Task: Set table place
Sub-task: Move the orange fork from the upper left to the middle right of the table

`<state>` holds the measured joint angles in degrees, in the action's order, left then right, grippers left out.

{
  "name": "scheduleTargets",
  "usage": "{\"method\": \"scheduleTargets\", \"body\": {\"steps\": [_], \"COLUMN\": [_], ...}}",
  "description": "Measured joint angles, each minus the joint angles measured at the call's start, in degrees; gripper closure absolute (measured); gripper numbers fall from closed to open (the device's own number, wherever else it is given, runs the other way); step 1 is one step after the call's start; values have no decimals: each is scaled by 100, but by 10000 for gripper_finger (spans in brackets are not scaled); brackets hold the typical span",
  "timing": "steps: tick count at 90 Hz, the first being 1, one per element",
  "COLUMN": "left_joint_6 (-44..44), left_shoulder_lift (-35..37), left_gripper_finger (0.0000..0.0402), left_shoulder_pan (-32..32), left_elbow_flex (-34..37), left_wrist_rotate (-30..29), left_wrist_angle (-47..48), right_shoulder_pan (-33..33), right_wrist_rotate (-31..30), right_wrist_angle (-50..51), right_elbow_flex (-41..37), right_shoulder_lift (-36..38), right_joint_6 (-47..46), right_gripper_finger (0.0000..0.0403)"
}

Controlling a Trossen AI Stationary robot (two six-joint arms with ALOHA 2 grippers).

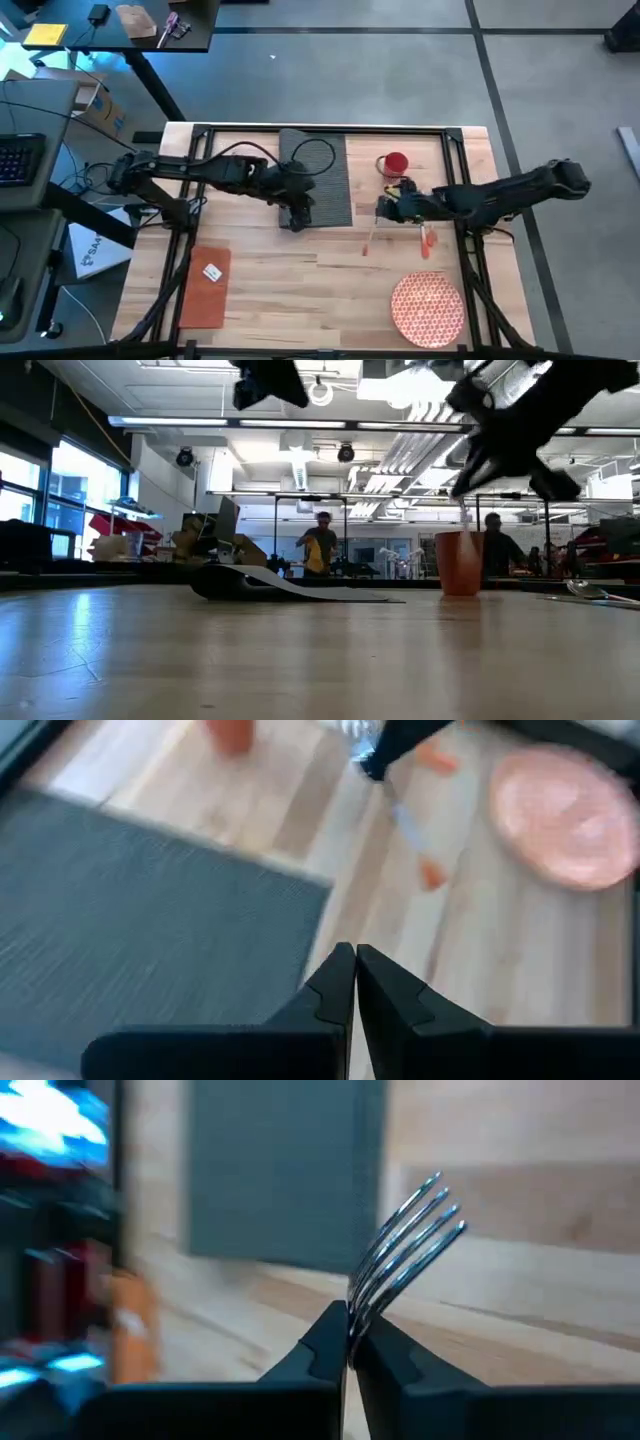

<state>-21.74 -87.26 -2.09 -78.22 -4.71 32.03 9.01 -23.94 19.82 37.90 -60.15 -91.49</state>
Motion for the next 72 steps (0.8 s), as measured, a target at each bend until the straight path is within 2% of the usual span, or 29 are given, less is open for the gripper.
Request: {"method": "scheduleTargets", "body": {"steps": [14, 30, 41, 50, 61, 72], "left_joint_6": [543, 1115, 1314, 1439, 1472, 1494], "left_shoulder_lift": [-112, -449, -765, -958, -1092, -1113], "left_gripper_finger": [366, 298, 253, 233, 232, 248], "left_shoulder_pan": [26, 20, -29, -105, -230, -262], "left_elbow_flex": [593, 897, 897, 859, 803, 788], "left_wrist_rotate": [84, 82, -67, -427, -1135, -1247], "left_wrist_angle": [-1654, -2875, -3166, -3302, -3151, -3174], "right_shoulder_pan": [36, 37, 36, 37, 35, 36], "right_wrist_rotate": [-708, -1117, -1209, -1228, -1245, -1269], "right_wrist_angle": [29, 214, 371, 566, 620, 631], "right_elbow_flex": [508, 1132, 1480, 1708, 1882, 1955], "right_shoulder_lift": [124, -200, -471, -668, -784, -816], "right_joint_6": [1, 6, 42, 139, 258, 304], "right_gripper_finger": [403, 403, 403, 403, 403, 403]}}
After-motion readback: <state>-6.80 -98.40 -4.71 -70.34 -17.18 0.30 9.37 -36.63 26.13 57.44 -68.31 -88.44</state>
